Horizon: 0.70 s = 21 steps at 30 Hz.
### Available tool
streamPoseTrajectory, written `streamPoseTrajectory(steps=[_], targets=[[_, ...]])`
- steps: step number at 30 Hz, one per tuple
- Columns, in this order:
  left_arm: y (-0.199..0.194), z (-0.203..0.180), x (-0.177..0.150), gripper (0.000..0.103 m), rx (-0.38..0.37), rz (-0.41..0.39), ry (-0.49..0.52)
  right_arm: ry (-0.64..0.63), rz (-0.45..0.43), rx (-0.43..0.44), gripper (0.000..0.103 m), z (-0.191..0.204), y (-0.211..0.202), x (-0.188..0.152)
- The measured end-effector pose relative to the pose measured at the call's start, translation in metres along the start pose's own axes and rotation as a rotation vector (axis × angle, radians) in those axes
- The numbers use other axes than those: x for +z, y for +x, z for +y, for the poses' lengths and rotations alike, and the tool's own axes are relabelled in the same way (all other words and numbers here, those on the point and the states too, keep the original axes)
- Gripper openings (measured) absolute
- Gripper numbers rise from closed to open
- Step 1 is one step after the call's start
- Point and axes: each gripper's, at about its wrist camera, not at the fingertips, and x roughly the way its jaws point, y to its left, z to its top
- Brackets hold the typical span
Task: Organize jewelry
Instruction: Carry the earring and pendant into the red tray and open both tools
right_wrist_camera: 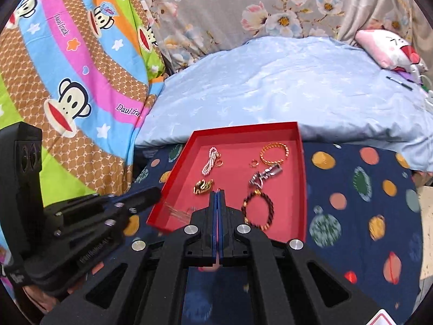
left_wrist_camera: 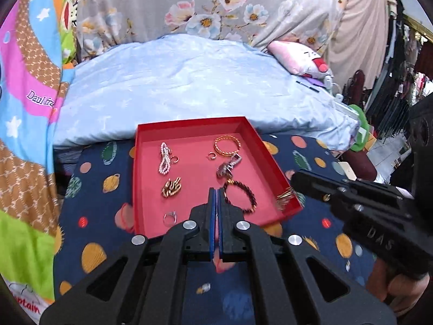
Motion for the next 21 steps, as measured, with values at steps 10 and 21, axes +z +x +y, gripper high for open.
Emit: streamPoseTrajectory(steps=[10, 21], targets=[[0.064, 0.025, 0.002, 0.0, 0.024, 0.09, -0.044, 0.009, 0.145, 0.032, 0.0, -0.014, 0.081, 0.009], [0.056, 0.061, -0.009, 0.001, 0.088, 0.076, -0.098, -0.024, 0.241, 0.006, 0.0, -0.014, 0.151, 0.033]])
